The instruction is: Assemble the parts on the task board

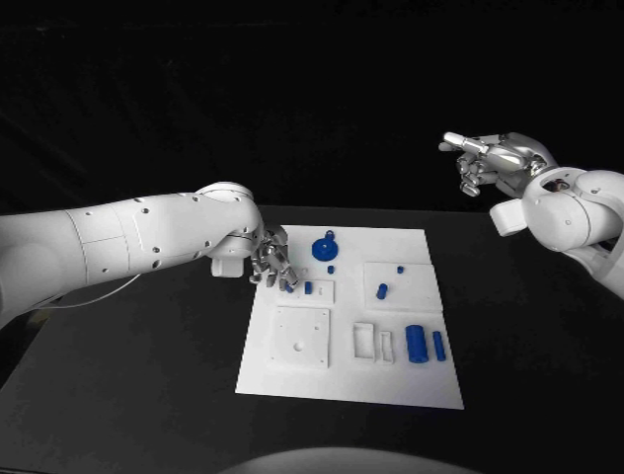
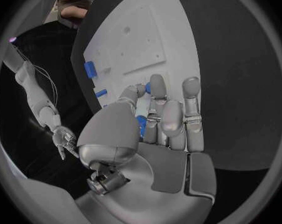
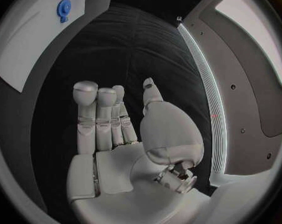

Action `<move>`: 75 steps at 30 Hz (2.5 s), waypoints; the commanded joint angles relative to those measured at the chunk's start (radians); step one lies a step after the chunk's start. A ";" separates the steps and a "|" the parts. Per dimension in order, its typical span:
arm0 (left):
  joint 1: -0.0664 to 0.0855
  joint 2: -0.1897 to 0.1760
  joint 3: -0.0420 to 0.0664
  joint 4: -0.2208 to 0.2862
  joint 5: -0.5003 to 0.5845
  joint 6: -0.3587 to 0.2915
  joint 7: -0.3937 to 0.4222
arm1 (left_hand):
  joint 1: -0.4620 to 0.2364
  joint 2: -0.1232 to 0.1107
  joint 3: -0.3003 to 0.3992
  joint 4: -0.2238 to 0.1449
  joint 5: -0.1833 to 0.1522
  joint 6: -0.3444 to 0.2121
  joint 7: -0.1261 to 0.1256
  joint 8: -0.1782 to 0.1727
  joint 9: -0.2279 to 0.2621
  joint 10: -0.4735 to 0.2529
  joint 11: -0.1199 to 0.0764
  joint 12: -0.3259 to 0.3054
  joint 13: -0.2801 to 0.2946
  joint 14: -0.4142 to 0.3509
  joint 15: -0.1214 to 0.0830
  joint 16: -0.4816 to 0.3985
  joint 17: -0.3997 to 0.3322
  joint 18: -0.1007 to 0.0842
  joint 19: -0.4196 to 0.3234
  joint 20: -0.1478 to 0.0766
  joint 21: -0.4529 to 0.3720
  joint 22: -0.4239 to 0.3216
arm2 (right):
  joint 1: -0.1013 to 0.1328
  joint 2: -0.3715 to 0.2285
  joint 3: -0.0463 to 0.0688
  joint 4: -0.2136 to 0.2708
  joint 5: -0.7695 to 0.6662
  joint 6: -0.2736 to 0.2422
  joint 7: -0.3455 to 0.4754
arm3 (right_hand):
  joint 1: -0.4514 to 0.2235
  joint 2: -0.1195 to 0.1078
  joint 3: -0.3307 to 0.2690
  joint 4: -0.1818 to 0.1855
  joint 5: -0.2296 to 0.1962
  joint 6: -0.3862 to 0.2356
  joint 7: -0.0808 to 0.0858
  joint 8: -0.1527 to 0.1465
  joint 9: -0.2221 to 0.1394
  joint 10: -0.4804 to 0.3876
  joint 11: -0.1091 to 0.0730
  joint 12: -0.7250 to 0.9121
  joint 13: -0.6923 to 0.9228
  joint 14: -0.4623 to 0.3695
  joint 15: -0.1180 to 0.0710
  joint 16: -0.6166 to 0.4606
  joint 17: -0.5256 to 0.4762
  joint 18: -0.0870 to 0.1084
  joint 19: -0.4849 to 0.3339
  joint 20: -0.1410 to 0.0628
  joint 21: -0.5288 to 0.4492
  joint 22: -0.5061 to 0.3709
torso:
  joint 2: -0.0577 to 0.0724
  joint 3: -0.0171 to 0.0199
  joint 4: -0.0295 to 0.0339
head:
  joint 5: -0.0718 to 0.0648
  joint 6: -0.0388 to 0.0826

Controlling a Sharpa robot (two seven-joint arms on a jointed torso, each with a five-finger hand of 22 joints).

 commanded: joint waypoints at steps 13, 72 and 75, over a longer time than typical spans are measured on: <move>0.000 0.003 0.000 0.000 0.005 0.016 0.000 | 0.003 0.011 0.164 -0.168 0.003 0.004 -0.001 0.003 -0.001 0.005 -0.002 -0.002 0.000 0.008 0.001 -0.006 0.001 -0.007 0.000 0.004 0.006 0.018 | 0.000 0.003 0.001 -0.004 -0.005 0.028 0.000 | 0.004 0.011 -0.001 -0.005 -0.008 0.008 0.001 -0.002 -0.001 0.006 0.000 0.005 0.001 0.006 -0.004 0.006 0.003 0.010 0.048 -0.002 0.006 0.078 | 0.000 -0.0006 0.0001 | 0.001 -0.003; -0.023 0.038 0.001 -0.052 -0.006 0.031 -0.008 | 0.002 0.018 0.163 -0.171 -0.010 -0.002 0.000 0.003 0.014 0.002 0.000 -0.001 -0.001 0.006 0.002 -0.012 -0.002 -0.006 -0.002 0.005 0.007 0.018 | -0.004 0.011 0.001 -0.018 -0.005 0.038 0.002 | 0.007 0.015 0.003 -0.010 0.004 0.009 0.001 -0.002 -0.001 0.006 0.000 0.003 0.002 0.005 -0.004 0.003 0.002 0.010 0.047 -0.002 0.003 0.078 | 0.001 0.0003 0.0005 | 0.001 -0.018; -0.025 0.040 0.001 -0.055 -0.013 0.007 -0.011 | 0.004 0.026 0.161 -0.165 -0.038 -0.012 0.003 0.001 0.010 -0.001 0.001 0.000 0.000 0.005 0.002 -0.016 -0.008 -0.005 -0.003 0.006 0.005 0.017 | -0.004 0.011 0.001 -0.017 -0.005 0.039 0.001 | 0.006 0.015 0.002 -0.009 0.004 0.009 0.001 -0.002 -0.001 0.006 0.000 0.002 0.002 0.005 -0.004 0.002 0.001 0.010 0.047 -0.002 0.002 0.077 | 0.001 -0.0006 0.0003 | 0.002 -0.018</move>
